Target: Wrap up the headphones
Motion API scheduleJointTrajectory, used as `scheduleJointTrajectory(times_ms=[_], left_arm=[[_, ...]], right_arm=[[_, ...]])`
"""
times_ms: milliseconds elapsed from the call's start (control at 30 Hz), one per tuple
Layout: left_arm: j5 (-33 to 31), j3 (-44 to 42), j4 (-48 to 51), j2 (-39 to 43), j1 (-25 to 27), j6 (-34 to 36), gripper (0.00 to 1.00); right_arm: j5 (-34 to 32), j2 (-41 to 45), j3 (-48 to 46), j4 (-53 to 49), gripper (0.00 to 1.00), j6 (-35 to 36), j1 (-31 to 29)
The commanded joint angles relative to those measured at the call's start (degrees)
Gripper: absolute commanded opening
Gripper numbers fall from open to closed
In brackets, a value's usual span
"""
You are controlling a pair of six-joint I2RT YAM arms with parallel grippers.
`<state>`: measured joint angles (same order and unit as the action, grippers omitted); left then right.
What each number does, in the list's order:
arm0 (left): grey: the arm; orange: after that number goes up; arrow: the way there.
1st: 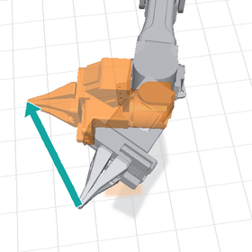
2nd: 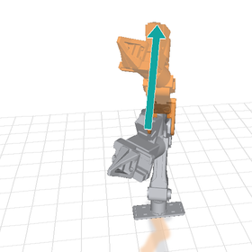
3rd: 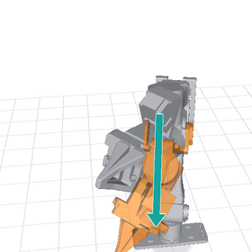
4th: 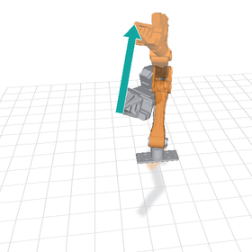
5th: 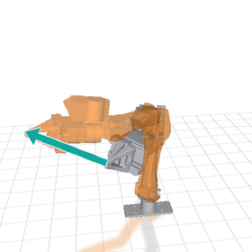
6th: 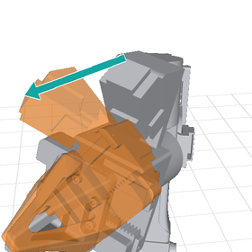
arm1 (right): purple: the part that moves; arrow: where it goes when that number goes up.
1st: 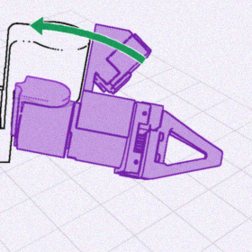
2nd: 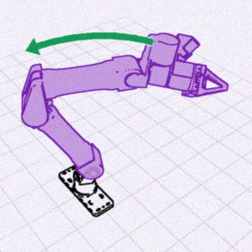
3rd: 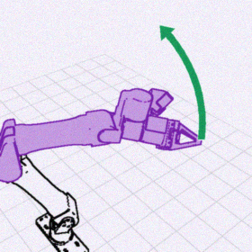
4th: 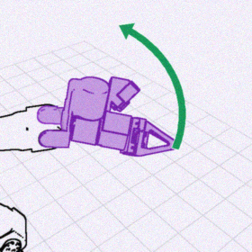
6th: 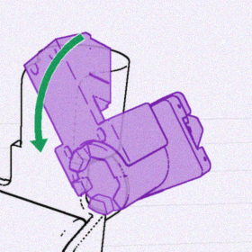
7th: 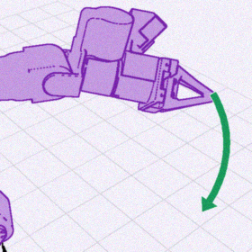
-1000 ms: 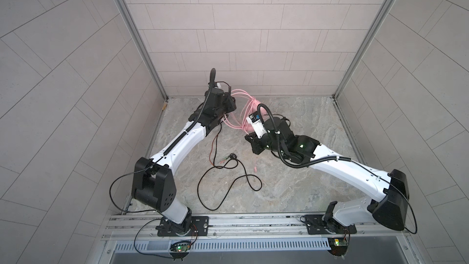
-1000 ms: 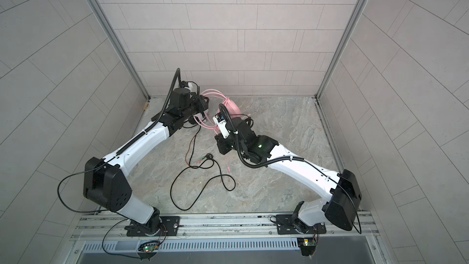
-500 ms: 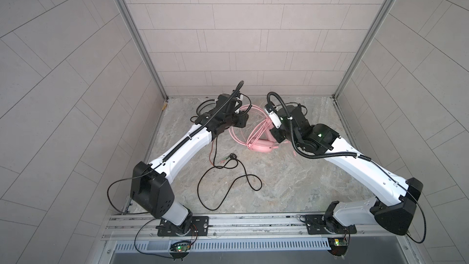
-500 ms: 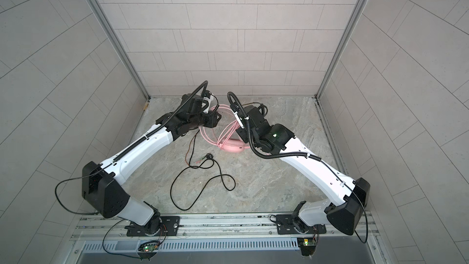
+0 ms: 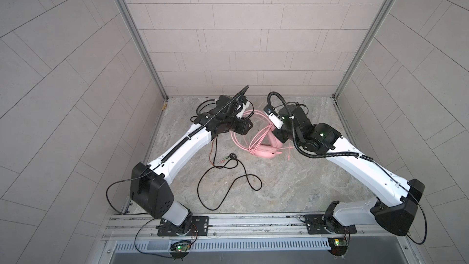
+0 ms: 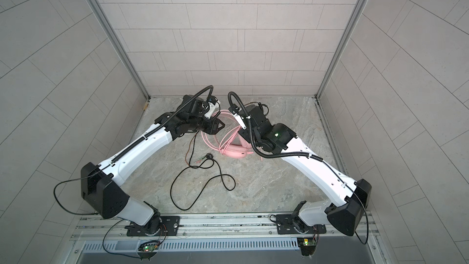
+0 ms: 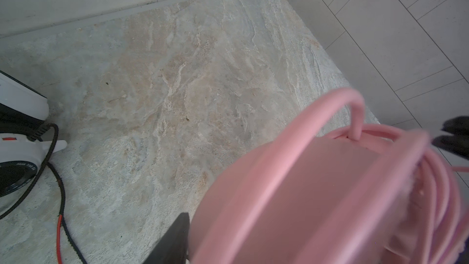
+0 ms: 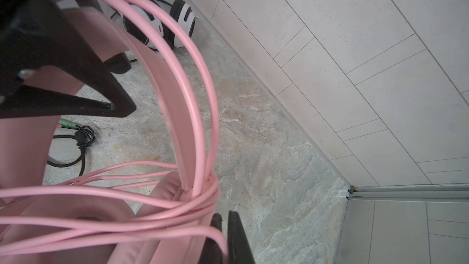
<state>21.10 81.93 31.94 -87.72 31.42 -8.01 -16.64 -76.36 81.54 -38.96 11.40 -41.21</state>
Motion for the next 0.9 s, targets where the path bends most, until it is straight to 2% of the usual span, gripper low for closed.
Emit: scheduleJointTrajectory(times_ms=[0,133,333,467,667,767,867], left_arm=[[6.3,-2.1,8.2,3.3,0.7,5.0,0.00],[11.6,-1.7,8.7,3.5,1.0,5.6,0.00],[17.5,1.6,15.5,1.4,0.9,10.7,0.00],[22.1,3.2,18.5,0.9,0.7,13.2,0.00],[32.8,2.5,16.2,1.8,-0.7,12.1,0.00],[37.3,2.1,16.1,2.2,-1.5,12.3,0.00],[40.7,1.8,16.5,2.9,-2.4,13.1,0.00]], right_arm=[[-11.3,2.5,-0.2,6.9,0.04,1.4,1.6],[-9.1,3.2,-1.5,9.2,0.04,0.7,1.5],[0.0,5.0,-0.6,8.7,0.08,2.2,1.5],[-1.6,7.2,-3.9,12.4,0.09,4.2,1.5],[-3.5,8.5,-6.3,14.8,0.10,3.7,3.1],[-2.1,8.3,-6.3,15.0,0.11,2.3,4.6],[3.1,8.9,-7.0,15.3,0.14,-0.3,7.1]])
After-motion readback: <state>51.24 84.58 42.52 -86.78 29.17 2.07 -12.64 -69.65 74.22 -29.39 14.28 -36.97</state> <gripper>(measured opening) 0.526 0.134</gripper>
